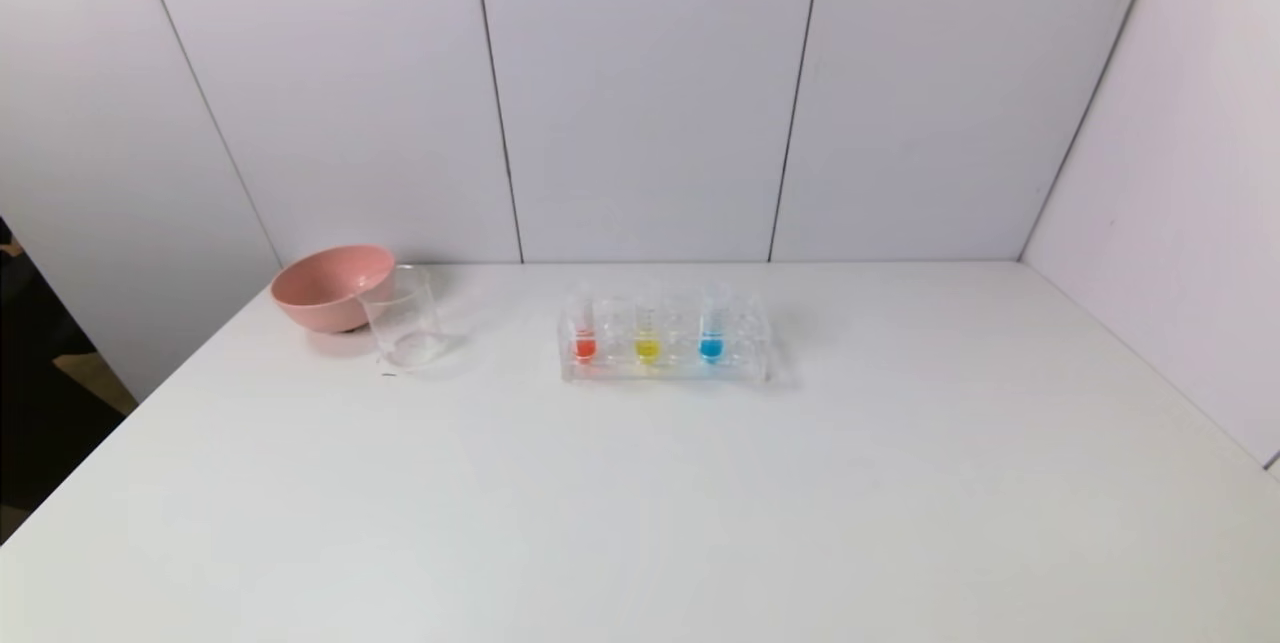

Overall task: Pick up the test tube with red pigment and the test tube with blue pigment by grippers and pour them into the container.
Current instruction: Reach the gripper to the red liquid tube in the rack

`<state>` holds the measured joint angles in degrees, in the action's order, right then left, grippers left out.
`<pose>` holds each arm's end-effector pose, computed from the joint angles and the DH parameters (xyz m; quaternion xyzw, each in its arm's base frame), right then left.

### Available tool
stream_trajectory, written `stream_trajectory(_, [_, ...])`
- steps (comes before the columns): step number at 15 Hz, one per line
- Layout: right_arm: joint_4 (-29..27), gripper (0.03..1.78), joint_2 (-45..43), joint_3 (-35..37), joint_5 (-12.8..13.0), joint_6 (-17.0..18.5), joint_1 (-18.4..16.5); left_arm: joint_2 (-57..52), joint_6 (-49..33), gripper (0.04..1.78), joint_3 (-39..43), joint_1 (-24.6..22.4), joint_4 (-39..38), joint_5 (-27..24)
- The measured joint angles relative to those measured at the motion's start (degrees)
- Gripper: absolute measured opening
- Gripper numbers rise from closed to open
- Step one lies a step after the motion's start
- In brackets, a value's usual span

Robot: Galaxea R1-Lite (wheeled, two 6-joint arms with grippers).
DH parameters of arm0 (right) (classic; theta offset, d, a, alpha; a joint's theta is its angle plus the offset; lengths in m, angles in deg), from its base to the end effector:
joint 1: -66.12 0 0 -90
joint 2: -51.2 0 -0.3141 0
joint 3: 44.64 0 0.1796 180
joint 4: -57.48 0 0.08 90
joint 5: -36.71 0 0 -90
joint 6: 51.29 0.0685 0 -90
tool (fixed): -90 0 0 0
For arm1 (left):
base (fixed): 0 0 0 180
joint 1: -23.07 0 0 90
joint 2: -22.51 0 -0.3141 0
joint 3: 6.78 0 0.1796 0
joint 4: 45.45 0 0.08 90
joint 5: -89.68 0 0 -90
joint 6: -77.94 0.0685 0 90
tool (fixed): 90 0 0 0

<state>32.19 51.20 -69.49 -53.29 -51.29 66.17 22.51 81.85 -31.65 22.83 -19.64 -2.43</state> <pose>-0.0026 0.0000 0.0743 0.0000 0.0038 0.0004 1.0000 -0.0027 -0.0025 0.0731 0.0339 0.0076 -0.0166 0.9993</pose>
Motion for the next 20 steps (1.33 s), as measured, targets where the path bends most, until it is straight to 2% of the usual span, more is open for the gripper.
stream_trajectory(12, [0.0, 1.77, 0.0, 0.0, 0.0, 0.0, 0.0, 0.0, -2.2, 1.77, -0.7, 0.0, -0.4, 1.4])
stream_trajectory(14, [0.0, 1.77, 0.0, 0.0, 0.0, 0.0, 0.0, 0.0, -2.3, 1.77, -3.8, 0.0, 0.7, 0.6])
stream_trajectory(18, [0.0, 1.77, 0.0, 0.0, 0.0, 0.0, 0.0, 1.5, -2.3, 1.77, -12.8, 0.1, 7.3, -1.2])
stream_trajectory(20, [0.0, 1.77, 0.0, 0.0, 0.0, 0.0, 0.0, 4.1, -2.5, 1.77, -16.7, 0.1, 7.8, -2.6])
